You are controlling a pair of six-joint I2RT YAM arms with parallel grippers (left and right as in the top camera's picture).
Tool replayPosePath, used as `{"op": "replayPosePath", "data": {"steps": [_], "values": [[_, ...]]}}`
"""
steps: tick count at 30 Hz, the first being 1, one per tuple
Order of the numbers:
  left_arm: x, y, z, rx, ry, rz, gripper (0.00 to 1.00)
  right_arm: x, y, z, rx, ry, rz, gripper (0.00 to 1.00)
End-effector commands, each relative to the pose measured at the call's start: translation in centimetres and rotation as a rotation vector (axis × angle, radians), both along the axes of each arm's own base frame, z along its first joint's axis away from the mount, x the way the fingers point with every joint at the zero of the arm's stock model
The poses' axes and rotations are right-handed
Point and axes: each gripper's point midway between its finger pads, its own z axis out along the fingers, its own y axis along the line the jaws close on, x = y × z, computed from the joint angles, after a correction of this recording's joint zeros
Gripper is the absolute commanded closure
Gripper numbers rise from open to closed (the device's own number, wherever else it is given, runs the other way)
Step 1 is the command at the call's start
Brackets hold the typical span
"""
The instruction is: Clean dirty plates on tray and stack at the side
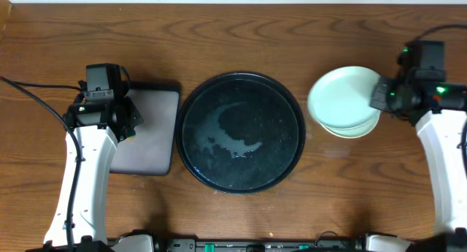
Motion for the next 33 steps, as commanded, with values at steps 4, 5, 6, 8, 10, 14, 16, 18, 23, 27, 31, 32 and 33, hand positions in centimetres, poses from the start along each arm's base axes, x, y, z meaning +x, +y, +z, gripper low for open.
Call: {"op": "replayPosePath", "data": {"steps": [4,5,6,8,10,14,16,18,23,27,31,32,33], "values": [[0.0,0.1,0.3,0.013,-0.005,-0.002,0.92,0.4,-2.8,-4.0,0.012,0.003,-0.096,0.99],[0.0,0.1,0.3,0.013,-0.005,-0.002,0.92,0.5,-2.8,-4.4,0.012,0.002,-0.096,0.99],[0.0,0.1,0.3,0.013,-0.005,-0.002,0.92,0.5,-2.9,-4.8,0.012,0.002,-0.096,0.99],[0.0,0.1,0.3,0.013,-0.005,-0.002,0.92,0.6,-2.9,-5.5,0.011,0.002,-0.097,0.98],[0.0,0.1,0.3,0.013,-0.005,-0.002,0.92,0.7,-2.9,-6.2,0.011,-0.004,-0.096,0.91],[0.0,0.1,0.3,0.013,-0.005,-0.002,0.92,0.9,-2.3,-6.7,0.038,-0.013,-0.072,0.72],[0.0,0.1,0.3,0.013,-0.006,-0.002,0.92,0.9,-1.5,-6.8,0.068,-0.01,-0.028,0.6],[0.0,0.1,0.3,0.01,-0.006,-0.004,0.92,1.1,0.8,-6.8,0.148,-0.015,0.066,0.57],[0.0,0.0,0.2,0.007,-0.007,-0.005,0.92,1.2,5.8,-6.4,0.261,-0.028,0.266,0.49],[0.1,-0.2,0.2,-0.003,-0.007,-0.01,0.92,0.6,8.7,-6.4,0.284,-0.006,0.357,0.46],[0.3,-0.9,0.1,-0.033,-0.007,-0.06,0.92,-0.2,10.7,-6.6,0.281,0.025,0.423,0.44],[0.5,-1.3,0.0,-0.042,-0.006,-0.093,0.92,-0.3,11.2,-6.7,0.281,0.031,0.436,0.44],[0.6,-1.5,-0.1,-0.05,-0.004,-0.117,0.92,-0.5,11.6,-6.7,0.281,0.035,0.449,0.44]]}}
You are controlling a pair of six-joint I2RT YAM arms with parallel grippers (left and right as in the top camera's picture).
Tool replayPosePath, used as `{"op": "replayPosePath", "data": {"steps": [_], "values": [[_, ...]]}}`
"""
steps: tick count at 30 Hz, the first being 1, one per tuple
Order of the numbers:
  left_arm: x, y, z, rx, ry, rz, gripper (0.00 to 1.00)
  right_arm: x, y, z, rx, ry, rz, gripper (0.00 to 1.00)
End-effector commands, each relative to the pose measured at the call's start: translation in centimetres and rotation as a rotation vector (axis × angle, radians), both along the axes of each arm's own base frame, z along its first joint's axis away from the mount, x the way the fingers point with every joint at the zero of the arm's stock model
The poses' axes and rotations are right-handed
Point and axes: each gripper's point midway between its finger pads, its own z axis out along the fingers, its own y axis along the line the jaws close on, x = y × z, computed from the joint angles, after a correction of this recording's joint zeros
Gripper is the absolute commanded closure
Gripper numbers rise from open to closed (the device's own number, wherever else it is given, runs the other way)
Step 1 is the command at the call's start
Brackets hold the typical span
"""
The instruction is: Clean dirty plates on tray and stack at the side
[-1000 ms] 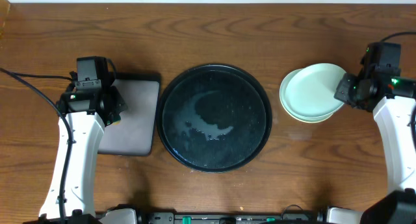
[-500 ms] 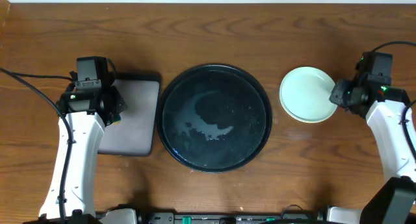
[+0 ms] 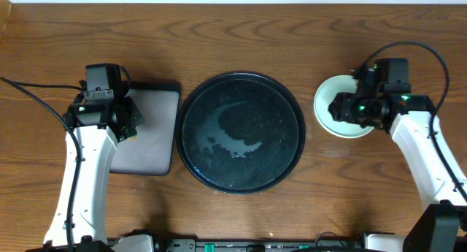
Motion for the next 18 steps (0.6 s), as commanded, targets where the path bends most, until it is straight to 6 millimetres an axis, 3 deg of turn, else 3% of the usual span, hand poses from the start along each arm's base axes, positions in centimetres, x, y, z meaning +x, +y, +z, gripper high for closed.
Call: {"op": "replayPosePath", "data": {"steps": [1,8,18], "values": [[0.6,-1.3,-0.1,-0.035,-0.002,-0.114,0.93,-0.6,2.2,-0.2,0.015,0.006,0.087,0.43],[1.5,-2.8,-3.4,-0.066,0.05,-0.3,0.93,-1.0,3.3,-0.4,-0.007,0.002,0.151,0.39],[2.4,-2.7,-8.1,-0.091,0.153,-0.304,0.93,-1.3,3.3,-0.5,-0.01,0.011,0.159,0.34]]}}
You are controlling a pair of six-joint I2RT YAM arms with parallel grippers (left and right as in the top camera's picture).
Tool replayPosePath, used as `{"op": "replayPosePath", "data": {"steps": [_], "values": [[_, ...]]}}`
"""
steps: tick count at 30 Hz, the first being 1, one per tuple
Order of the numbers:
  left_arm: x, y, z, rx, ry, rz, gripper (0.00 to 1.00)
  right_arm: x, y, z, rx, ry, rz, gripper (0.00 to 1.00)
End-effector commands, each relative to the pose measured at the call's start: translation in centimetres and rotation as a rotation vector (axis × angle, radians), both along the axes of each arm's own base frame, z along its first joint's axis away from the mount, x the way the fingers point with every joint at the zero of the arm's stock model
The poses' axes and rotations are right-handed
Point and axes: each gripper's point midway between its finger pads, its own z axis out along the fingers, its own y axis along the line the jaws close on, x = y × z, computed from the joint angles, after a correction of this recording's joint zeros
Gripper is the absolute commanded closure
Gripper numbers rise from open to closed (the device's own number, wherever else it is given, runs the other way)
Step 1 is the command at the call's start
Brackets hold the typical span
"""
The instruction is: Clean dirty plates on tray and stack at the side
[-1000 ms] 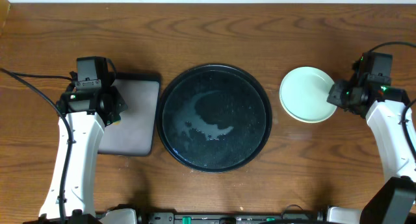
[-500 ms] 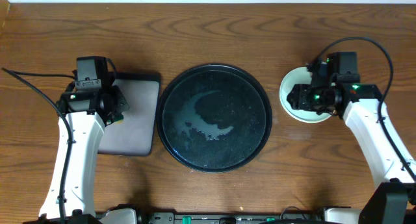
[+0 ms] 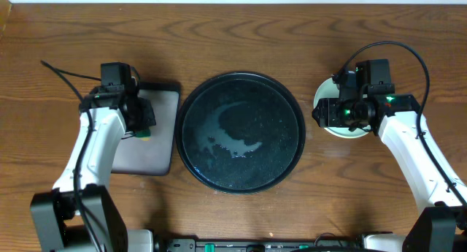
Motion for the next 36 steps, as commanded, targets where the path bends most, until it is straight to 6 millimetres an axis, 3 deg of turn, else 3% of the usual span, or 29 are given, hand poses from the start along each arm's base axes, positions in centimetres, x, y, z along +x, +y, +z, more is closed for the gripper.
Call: {"op": "replayPosePath", "data": {"steps": [1,7,12,14,17,18,19,22,28,29,30,36], "values": [[0.0,-0.2,-1.5,-0.007,0.035,-0.027,0.93,-0.3,0.3,-0.3,-0.003,0.007,0.025,0.34],[0.6,-1.6,-2.6,-0.09,0.033,-0.047,0.92,-0.3,0.3,-0.3,-0.006,0.005,0.033,0.33],[0.9,-2.3,-2.4,-0.118,0.017,-0.083,0.68,-0.4,0.3,-0.4,-0.011,0.003,0.048,0.3],[0.9,-2.1,-2.4,-0.112,0.018,-0.08,0.67,-0.5,0.3,-0.4,-0.011,0.008,0.048,0.28],[0.9,-1.7,-2.4,-0.089,0.019,-0.074,0.66,-0.5,0.3,-0.4,-0.012,0.01,0.048,0.22],[0.9,-1.4,-2.5,-0.074,0.023,-0.07,0.62,-0.5,0.3,-0.4,-0.012,0.01,0.048,0.07],[0.8,-1.4,-2.5,-0.071,0.025,-0.069,0.57,-0.5,0.3,-0.4,-0.012,0.009,0.048,0.01],[0.9,-1.4,-2.2,-0.075,0.017,-0.061,0.55,-0.5,0.3,-0.4,-0.012,0.009,0.048,0.01],[2.2,-2.4,3.1,-0.129,-0.158,-0.048,0.54,-0.5,0.3,-0.4,-0.005,0.011,0.042,0.01],[2.3,-2.5,4.1,-0.127,-0.193,-0.051,0.33,-0.5,0.3,-0.4,-0.006,0.011,0.042,0.01],[2.4,-2.5,4.9,-0.123,-0.216,-0.053,0.24,-0.5,0.3,-0.4,-0.006,0.011,0.042,0.01],[2.2,-2.5,7.1,-0.114,-0.281,-0.059,0.23,-0.5,0.3,-0.4,-0.006,0.01,0.042,0.01]]}}
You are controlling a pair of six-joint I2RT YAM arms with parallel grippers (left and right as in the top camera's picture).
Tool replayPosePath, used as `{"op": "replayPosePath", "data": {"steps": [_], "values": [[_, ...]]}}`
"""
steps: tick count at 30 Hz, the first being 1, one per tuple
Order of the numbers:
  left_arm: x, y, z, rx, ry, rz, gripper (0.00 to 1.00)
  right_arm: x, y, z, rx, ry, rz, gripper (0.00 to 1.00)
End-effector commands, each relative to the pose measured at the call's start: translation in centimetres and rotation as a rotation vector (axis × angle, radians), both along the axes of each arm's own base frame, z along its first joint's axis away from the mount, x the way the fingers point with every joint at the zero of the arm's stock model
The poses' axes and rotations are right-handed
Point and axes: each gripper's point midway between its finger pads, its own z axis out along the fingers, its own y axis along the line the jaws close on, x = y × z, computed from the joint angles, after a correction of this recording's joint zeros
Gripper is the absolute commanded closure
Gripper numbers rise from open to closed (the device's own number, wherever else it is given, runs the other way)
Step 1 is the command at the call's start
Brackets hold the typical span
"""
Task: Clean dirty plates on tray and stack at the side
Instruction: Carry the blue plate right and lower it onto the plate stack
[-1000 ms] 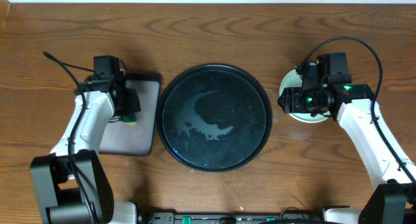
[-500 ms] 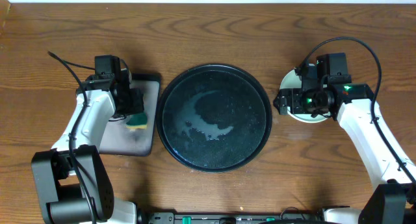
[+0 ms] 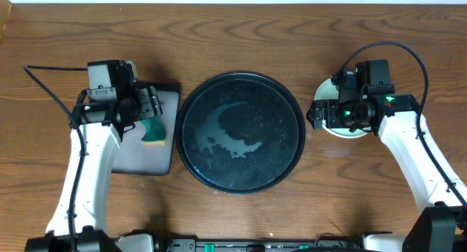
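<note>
The round dark tray (image 3: 241, 131) sits mid-table with pale wet smears on it and no plate on it. A small stack of white plates (image 3: 337, 129) stands to its right, largely covered by my right gripper (image 3: 318, 115), whose fingers reach over the stack's left rim; how they stand cannot be made out. On the left, a green and yellow sponge (image 3: 154, 131) lies on the grey mat (image 3: 142, 155). My left gripper (image 3: 149, 106) hovers just behind the sponge, open, not holding it.
Black cables loop off both arms, one toward the left table edge (image 3: 44, 73) and one over the right arm (image 3: 408, 58). Bare wood lies between mat, tray and plates.
The left arm has drawn back to the left and its gripper has opened. The sponge now lies uncovered on the mat. The right gripper has edged slightly left over the plates.
At first two plates lay offset with my right gripper at their right edge, and my left gripper rested over the mat. Then the right gripper was over a squared-up stack. Later the left gripper had the sponge beneath it; now the sponge lies free.
</note>
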Motion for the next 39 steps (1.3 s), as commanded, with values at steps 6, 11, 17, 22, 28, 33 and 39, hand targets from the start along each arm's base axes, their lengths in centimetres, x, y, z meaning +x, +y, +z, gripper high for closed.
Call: {"op": "replayPosePath", "data": {"steps": [6,11,17,22,28,33,39], "values": [[0.1,-0.2,0.5,-0.012,-0.014,0.0,0.22,-0.2,0.3,-0.2,0.006,0.009,0.01,0.01],[0.1,-0.2,0.5,-0.012,-0.014,0.0,0.22,-0.2,0.3,-0.2,0.006,0.009,0.01,0.01],[0.1,-0.2,0.5,-0.012,-0.014,-0.001,0.21,-0.2,0.3,-0.2,0.006,0.008,0.01,0.01],[0.1,-0.2,0.5,-0.012,-0.014,0.0,0.21,-0.2,0.3,-0.2,0.006,0.008,0.01,0.01],[0.1,-0.2,0.5,-0.012,-0.014,0.0,0.21,-0.2,0.3,-0.3,0.007,0.01,0.009,0.01],[0.1,-0.2,0.5,-0.012,-0.014,0.0,0.21,0.2,-0.2,2.0,-0.014,-0.087,0.003,0.01],[0.1,-0.2,0.5,-0.012,-0.014,0.0,0.21,0.3,-0.4,8.4,0.007,-0.392,-0.006,0.01]]}}
